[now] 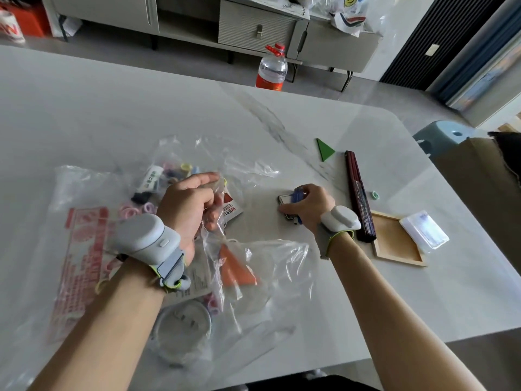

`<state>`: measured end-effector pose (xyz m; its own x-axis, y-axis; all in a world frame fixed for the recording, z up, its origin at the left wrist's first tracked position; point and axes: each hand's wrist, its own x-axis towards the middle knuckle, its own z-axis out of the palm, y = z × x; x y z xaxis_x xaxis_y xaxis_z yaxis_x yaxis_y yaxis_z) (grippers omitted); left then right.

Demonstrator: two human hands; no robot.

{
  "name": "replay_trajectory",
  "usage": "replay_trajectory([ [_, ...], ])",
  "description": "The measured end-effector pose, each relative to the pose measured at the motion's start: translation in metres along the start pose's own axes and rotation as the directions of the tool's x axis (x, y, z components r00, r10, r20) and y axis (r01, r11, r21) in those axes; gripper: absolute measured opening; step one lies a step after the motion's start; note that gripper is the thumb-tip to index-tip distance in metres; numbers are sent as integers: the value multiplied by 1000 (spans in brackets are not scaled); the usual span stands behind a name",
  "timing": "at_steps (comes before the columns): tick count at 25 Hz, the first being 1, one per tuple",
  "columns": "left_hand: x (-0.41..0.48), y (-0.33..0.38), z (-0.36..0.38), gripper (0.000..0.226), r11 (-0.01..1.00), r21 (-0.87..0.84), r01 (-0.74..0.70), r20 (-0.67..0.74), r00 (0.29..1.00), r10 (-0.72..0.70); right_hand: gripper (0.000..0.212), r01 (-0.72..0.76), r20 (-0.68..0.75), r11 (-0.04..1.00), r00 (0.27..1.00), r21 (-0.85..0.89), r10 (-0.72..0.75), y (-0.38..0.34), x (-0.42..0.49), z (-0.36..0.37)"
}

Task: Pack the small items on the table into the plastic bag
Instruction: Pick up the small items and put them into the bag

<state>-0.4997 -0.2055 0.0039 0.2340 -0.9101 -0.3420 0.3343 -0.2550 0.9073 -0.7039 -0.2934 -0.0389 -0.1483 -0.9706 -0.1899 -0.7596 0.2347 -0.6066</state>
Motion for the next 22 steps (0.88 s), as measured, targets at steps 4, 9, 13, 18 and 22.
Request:
replay_trajectory([
  [4, 4, 0, 3, 46, 1000, -2, -6, -4, 1000, 6, 62, 8, 18, 979, 1000, -202, -4, -6, -5, 0],
  [9, 2, -2, 4, 46, 1000, 12, -11, 7, 1000, 11, 69, -77, 59, 930, 993, -359, 105, -1, -17, -8],
  [13, 0, -4, 5, 45, 1000, 22, -11, 3, 1000, 11, 63, -59, 64, 886, 993, -460, 99, 8, -22, -12],
  [18, 3, -4, 4, 44, 1000, 24, -10, -4, 1000, 10, 54, -13, 65, 955, 997, -295, 33, 7, -22, -6],
  [22, 3, -4, 3, 46, 999, 39, -29, -3, 1000, 29, 40, 55, 216, 974, 971, 221, -104, -18, -30, 2],
])
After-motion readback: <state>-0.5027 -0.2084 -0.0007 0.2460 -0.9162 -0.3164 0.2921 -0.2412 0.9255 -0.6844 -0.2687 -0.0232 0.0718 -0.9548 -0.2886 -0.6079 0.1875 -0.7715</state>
